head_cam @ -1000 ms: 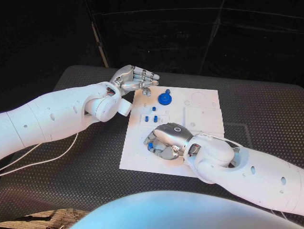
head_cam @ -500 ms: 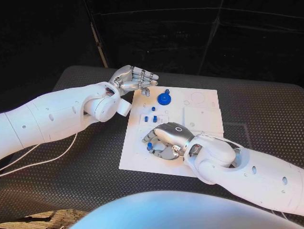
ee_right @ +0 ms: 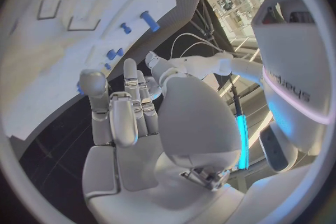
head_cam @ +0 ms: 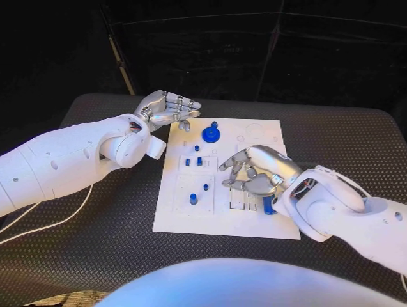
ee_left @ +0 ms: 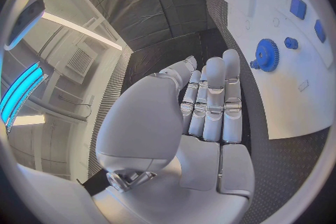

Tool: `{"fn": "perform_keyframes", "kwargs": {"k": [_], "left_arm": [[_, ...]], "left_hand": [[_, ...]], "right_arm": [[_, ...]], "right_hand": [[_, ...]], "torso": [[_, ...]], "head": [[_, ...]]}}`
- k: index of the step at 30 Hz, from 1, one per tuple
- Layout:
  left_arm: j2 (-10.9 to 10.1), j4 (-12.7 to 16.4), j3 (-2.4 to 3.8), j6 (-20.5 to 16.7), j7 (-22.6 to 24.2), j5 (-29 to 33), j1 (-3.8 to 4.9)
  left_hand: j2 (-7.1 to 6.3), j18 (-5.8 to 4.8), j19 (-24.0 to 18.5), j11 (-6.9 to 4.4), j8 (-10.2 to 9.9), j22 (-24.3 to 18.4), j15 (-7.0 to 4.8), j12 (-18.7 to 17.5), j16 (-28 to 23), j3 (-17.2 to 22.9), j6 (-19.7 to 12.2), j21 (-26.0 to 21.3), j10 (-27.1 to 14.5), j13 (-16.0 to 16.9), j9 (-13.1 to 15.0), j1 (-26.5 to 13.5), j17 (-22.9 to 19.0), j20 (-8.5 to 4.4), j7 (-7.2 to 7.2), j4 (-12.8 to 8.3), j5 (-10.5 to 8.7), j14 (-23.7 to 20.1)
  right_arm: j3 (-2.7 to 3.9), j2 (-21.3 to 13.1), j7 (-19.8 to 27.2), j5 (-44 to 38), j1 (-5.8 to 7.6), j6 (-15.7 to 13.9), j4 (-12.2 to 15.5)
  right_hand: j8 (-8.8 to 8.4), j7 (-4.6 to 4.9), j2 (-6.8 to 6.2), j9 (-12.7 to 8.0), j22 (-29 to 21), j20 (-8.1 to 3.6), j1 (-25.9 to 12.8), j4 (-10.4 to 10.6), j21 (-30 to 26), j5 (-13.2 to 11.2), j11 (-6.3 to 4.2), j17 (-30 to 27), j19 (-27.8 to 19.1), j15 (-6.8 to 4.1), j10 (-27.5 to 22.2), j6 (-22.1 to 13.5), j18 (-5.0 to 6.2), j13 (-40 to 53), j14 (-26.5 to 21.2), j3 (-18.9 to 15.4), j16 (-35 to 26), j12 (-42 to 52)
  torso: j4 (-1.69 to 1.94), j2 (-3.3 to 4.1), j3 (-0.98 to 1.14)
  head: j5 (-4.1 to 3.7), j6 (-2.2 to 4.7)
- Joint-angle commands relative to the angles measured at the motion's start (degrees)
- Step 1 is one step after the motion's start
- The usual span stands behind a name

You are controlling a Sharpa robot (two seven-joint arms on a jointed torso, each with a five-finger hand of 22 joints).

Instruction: Assemble the parts on the task board

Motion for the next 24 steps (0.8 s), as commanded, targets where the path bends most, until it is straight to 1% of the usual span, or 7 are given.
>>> {"fn": "perform_keyframes", "kwargs": {"k": [1, 3, 4, 6, 15, 18, 24], "left_arm": [[-0.1, 0.0, 0.04, 0.4, 0.2, 0.3, 0.09], [-0.2, 0.0, 0.03, 0.3, 0.2, 0.3, 0.09], [-0.3, 0.0, 0.02, 0.3, 0.2, 0.3, 0.08], [-0.3, -0.1, 0.01, 0.3, 0.2, 0.3, 0.08], [-0.5, -0.1, -0.03, 0.3, 0.3, 0.3, 0.05], [-0.6, -0.1, -0.05, 0.4, 0.3, 0.3, 0.04], [-0.5, -0.1, -0.07, 0.4, 0.3, 0.3, 0.04]], "left_hand": [[0.15, 1.17, -0.4, 0.04, 0.2, -0.1, -0.13, 0.4, -0.2, -0.3, -0.1, -0.2, -0.4, 0.1, -0.1, -0.4, -0.1, 0.05, 0.10, 0.0, -0.19, -0.4], [0.15, 1.17, -0.4, 0.04, 0.2, -0.1, -0.12, 0.4, -0.2, -0.3, -0.1, -0.2, -0.4, 0.1, -0.1, -0.4, -0.1, 0.06, 0.10, 0.0, -0.19, -0.4], [0.15, 1.17, -0.4, 0.05, 0.2, -0.1, -0.12, 0.4, -0.2, -0.3, -0.1, -0.3, -0.4, 0.1, -0.1, -0.4, -0.1, 0.06, 0.10, 0.0, -0.19, -0.4], [0.15, 1.17, -0.4, 0.05, 0.2, -0.1, -0.12, 0.4, -0.2, -0.3, -0.1, -0.3, -0.4, 0.1, -0.1, -0.4, -0.1, 0.06, 0.10, 0.0, -0.19, -0.4], [0.15, 1.17, -0.4, 0.05, 0.2, -0.1, -0.12, 0.4, -0.2, -0.3, -0.1, -0.3, -0.4, 0.1, -0.1, -0.4, -0.1, 0.06, 0.10, 0.0, -0.19, -0.4], [0.18, 1.17, -0.4, 0.05, 0.2, -0.1, -0.11, 0.5, -0.2, -0.4, -0.1, -0.3, -0.5, 0.1, -0.1, -0.5, -0.1, 0.07, 0.10, 0.1, -0.20, -0.4], [0.18, 1.17, -0.4, 0.05, 0.2, -0.1, -0.11, 0.5, -0.2, -0.4, -0.1, -0.3, -0.5, 0.1, -0.1, -0.5, -0.1, 0.07, 0.10, 0.1, -0.20, -0.4]], "right_arm": [[0.42, -3.0, -2.2, 17.6, -0.01, -4.8, 1.3], [0.79, -5.9, -4.4, 19.6, 0.00, -3.9, 1.8], [0.87, -6.7, -4.8, 19.8, 0.00, -3.5, 1.9], [1.00, -8.3, -6.0, 19.3, -0.02, -2.1, 2.1], [1.12, -12.2, -14.3, 7.2, -0.23, 2.5, 2.9], [1.10, -12.7, -18.0, 2.2, -0.61, 4.1, 3.4], [1.09, -12.7, -23.3, -5.0, -2.67, 7.1, 4.5]], "right_hand": [[0.81, -1.01, -0.10, 0.0, 2.9, -1.35, -1.7, 0.8, 1.8, 1.3, -1.29, 1.2, 1.9, -1.35, 2.6, 1.1, -1.06, 5.7, 3.3, -2.2, 1.0, 7.8], [1.79, -1.60, 0.53, 0.1, 6.1, -1.99, -4.7, 3.1, 3.7, 3.6, -1.80, 5.7, 3.7, -1.57, 7.1, 1.3, -1.74, 33.4, 4.0, -5.4, 3.5, 31.4], [2.49, -2.18, 0.82, 0.2, 7.2, -2.37, -4.9, 3.6, 4.4, 6.4, -2.11, 7.1, 4.3, -1.39, 7.4, 1.1, -1.66, 40.3, 4.2, -6.6, 4.4, 37.3], [3.88, -1.46, 1.50, 0.6, 9.0, -2.07, -5.9, 4.9, 5.4, 7.2, -2.20, 9.8, 5.2, -2.00, 9.8, 1.1, -2.24, 52.6, 4.5, -8.8, 5.8, 46.3], [10.05, -2.83, 2.04, 4.0, 11.4, -2.56, -7.6, 8.3, 6.7, 9.8, -2.52, 13.5, 6.3, -2.28, 13.6, 0.9, -2.52, 67.7, 5.0, -16.3, 7.6, 55.7], [12.19, -3.05, 1.89, 5.6, 11.5, -2.78, -8.5, 10.8, 6.7, 10.5, -2.68, 14.2, 6.4, -2.43, 13.8, -0.3, -2.51, 68.8, 5.1, -19.5, 7.9, 56.2], [15.05, -3.28, 1.03, 7.7, 12.4, -2.87, -8.9, 15.2, 7.0, 10.6, -2.87, 15.5, 7.0, -2.57, 14.5, -1.6, -2.70, 70.6, 5.3, -23.7, 8.4, 57.0]], "torso": [[-0.30, -0.24, -0.05], [-0.64, -0.35, -0.05], [-0.74, -0.38, -0.05], [-0.87, -0.41, -0.06], [-1.30, -0.47, 0.15], [-1.17, -0.58, -0.04], [-0.87, -0.51, -0.06]], "head": [[-1.54, 0.63], [-2.30, 0.93], [-2.52, 0.98], [-3.16, 1.17], [-4.80, 1.34], [-5.24, 1.33], [-5.73, 1.32]]}}
